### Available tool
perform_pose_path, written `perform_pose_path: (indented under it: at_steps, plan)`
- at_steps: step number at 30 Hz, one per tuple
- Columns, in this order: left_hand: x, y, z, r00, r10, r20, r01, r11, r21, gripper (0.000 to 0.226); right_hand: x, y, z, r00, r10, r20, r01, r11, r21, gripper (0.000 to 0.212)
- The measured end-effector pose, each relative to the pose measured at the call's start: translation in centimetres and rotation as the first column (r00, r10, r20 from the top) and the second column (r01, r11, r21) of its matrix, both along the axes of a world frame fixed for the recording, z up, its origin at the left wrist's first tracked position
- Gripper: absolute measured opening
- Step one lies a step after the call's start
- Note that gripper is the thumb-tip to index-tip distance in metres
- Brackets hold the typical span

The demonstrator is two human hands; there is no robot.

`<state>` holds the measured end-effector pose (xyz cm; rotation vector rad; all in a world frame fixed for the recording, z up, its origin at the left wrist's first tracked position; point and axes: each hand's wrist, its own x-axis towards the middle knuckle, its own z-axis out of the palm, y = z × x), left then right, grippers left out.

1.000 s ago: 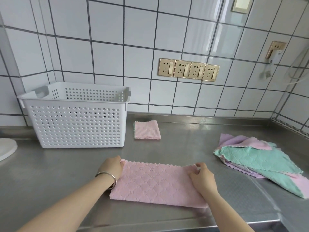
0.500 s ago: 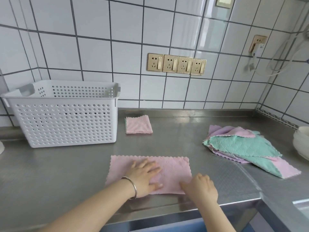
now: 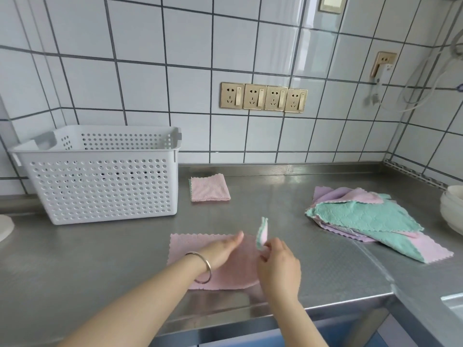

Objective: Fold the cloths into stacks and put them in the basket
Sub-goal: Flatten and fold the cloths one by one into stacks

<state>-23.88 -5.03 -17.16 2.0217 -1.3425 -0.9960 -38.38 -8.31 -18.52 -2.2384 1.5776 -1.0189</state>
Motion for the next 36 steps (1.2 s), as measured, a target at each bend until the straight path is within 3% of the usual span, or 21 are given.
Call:
perform_pose_path:
  at_steps: [1,3,5,8,10,14,19,22,27,30,32,34,36]
  plan:
    - [0.1,-0.1,0.7,0.978,0.135,-0.159,-0.143,0.989,-0.040,0.068,0.8,0.5,0.4,0.997,0.067,-0.042,-0.071,0.991,-0.110,0.017]
    - [0.6,-0.1,1.4,0.857,0.325,-0.400,-0.390,0.917,-0.090,0.043,2.6,1.4,0.8,0.969,0.219,-0.117,-0.242,0.934,-0.262,0.017]
    - [1.3,0.2,1.5,0.769,0.391,-0.505,-0.484,0.873,-0.062,0.027,4.2,2.3,0.7,0.914,0.378,-0.146,-0.405,0.852,-0.333,0.015]
    - [3.0,1.0,1.1,0.822,0.450,-0.349,-0.508,0.857,-0.090,0.024,5.5,3.1,-0.2,0.859,0.471,-0.200,-0.512,0.786,-0.348,0.025]
    - [3.6,1.3,1.3,0.821,0.512,-0.252,-0.550,0.828,-0.110,0.021,5.6,3.2,-0.8,0.862,0.461,-0.212,-0.506,0.813,-0.290,0.043]
    - [5.2,2.9,1.7,0.820,0.568,-0.065,-0.572,0.812,-0.116,0.027,5.4,3.0,-2.3,0.841,0.459,-0.287,-0.509,0.851,-0.130,0.055]
    - [6.2,5.3,-0.4,0.809,0.524,0.265,-0.501,0.851,-0.155,0.030,5.3,3.0,-3.4,0.804,0.510,-0.306,-0.537,0.843,-0.004,0.056]
    - [6.1,5.8,-1.1,0.794,0.515,0.322,-0.478,0.857,-0.193,0.032,5.1,3.1,-2.7,0.755,0.568,-0.327,-0.563,0.817,0.120,0.059]
    - [6.3,6.3,-1.8,0.779,0.473,0.411,-0.419,0.881,-0.220,0.027,5.1,3.3,-2.8,0.719,0.601,-0.348,-0.589,0.793,0.153,0.062]
    - [6.3,6.5,-2.4,0.785,0.442,0.434,-0.382,0.897,-0.222,0.047,4.7,3.2,-2.7,0.709,0.638,-0.299,-0.598,0.770,0.224,0.062]
    - [5.9,6.9,-2.6,0.761,0.418,0.496,-0.315,0.907,-0.280,0.059,4.4,3.3,-2.0,0.667,0.690,-0.283,-0.616,0.723,0.311,0.061]
    - [5.4,7.1,-2.5,0.685,0.353,0.637,-0.118,0.917,-0.380,0.049,4.3,3.5,-1.5,0.638,0.712,-0.293,-0.607,0.699,0.378,0.068]
    - [4.6,7.1,-2.3,0.626,0.244,0.740,0.076,0.926,-0.370,0.045,4.3,3.6,-1.6,0.653,0.671,-0.350,-0.557,0.739,0.379,0.078]
